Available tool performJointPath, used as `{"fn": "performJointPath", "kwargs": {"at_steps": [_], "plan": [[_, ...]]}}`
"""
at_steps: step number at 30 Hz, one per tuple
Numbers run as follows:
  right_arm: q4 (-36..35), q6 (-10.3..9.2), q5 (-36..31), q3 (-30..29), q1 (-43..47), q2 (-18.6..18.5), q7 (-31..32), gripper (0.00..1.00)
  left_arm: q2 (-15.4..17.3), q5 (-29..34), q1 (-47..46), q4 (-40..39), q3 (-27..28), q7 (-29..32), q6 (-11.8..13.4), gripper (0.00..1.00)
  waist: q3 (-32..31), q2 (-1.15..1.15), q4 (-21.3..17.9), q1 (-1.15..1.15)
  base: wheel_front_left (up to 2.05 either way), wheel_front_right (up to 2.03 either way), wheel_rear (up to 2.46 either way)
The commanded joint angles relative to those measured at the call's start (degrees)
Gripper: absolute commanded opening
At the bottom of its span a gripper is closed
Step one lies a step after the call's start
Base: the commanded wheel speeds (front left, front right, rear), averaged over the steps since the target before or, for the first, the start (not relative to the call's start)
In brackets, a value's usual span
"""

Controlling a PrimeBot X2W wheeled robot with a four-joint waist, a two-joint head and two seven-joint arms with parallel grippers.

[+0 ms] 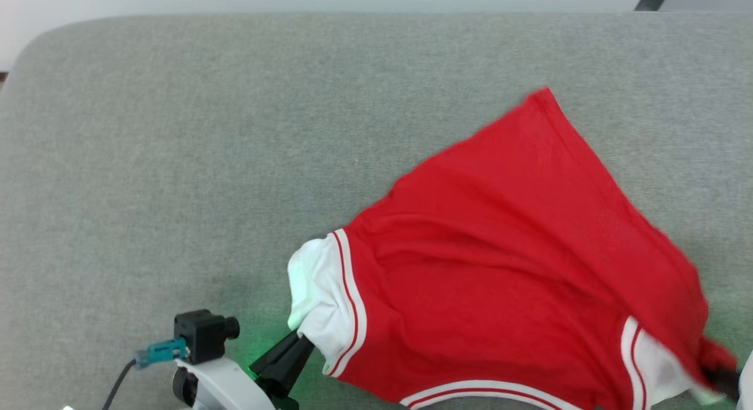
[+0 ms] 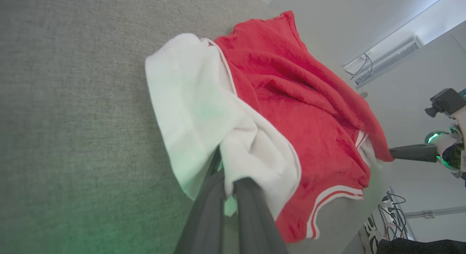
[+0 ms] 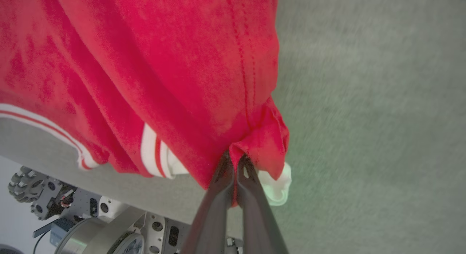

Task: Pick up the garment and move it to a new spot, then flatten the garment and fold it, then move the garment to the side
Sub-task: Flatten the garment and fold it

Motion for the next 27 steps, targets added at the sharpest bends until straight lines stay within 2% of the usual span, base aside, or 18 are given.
{"fn": "performJointPath", "kwargs": {"at_steps": [1, 7, 8, 9, 11, 16, 20, 23, 27], "plan": [[-1.82, -0.09, -0.65, -0.37, 3.33, 1.84, 0.67, 0.0, 0.29, 0.14, 0.81, -0.38, 0.25, -0.17, 0.33, 0.0, -0.86, 0.0, -1.29, 0.0, 0.0, 0.0, 0.0], [-4.55, -0.09, -1.98, 0.05, 7.62, 5.76, -0.56, 0.0, 0.92, 0.11, 1.47, -0.96, 0.44, -0.15, 0.7, 0.0, -0.85, 0.0, -1.96, 0.0, 0.0, 0.0, 0.0], [-5.0, -0.09, -2.12, -0.06, 7.52, 5.91, -1.14, 0.03, 0.95, 0.11, 1.52, -1.06, 0.38, -0.08, 0.75, 0.0, -0.92, 0.0, -1.99, 0.0, 0.0, 0.0, 0.0], [-5.46, -0.09, -2.27, -0.52, 7.0, 6.13, -1.88, 0.43, 0.97, 0.1, 1.6, -1.12, 0.34, -0.06, 0.8, 0.0, -0.99, 0.0, -2.04, 0.0, 0.0, 0.0, 0.0], [-6.8, -0.08, -2.16, -0.76, 6.13, 5.69, -2.81, 1.0, 0.88, 0.15, 1.73, -1.13, 0.11, 0.09, 0.85, 0.0, -1.35, 0.0, -1.88, 0.0, 0.0, 0.0, 0.0], [-11.92, -0.09, -0.66, -5.35, 1.53, 2.98, -1.98, 1.0, 0.15, 0.34, 1.27, -0.99, -0.48, 0.62, 0.62, 0.0, -2.0, 0.0, -0.58, 0.0, 0.0, 0.0, 0.0], [-13.59, -0.08, -0.14, -6.64, -5.63, 0.16, -1.08, 1.0, -0.65, 0.81, 0.4, -0.93, -0.84, 0.87, 0.2, 0.0, -1.48, 0.0, 1.13, 0.0, 0.0, 0.0, 0.0], [-11.62, -0.08, -1.16, -4.23, -13.33, -1.4, -3.12, 1.0, -1.19, 1.1, -0.41, -0.77, -0.97, 0.94, -0.09, 0.0, -0.5, 0.0, 2.54, 0.0, 0.0, 0.0, 0.0], [-4.29, -0.09, -3.51, 4.65, -23.25, -3.13, -6.21, 1.0, -2.04, 1.37, -1.32, -0.1, -1.02, 0.98, -0.69, 0.0, 1.13, 0.0, 4.48, 0.0, 0.0, 0.0, 0.0]]}}
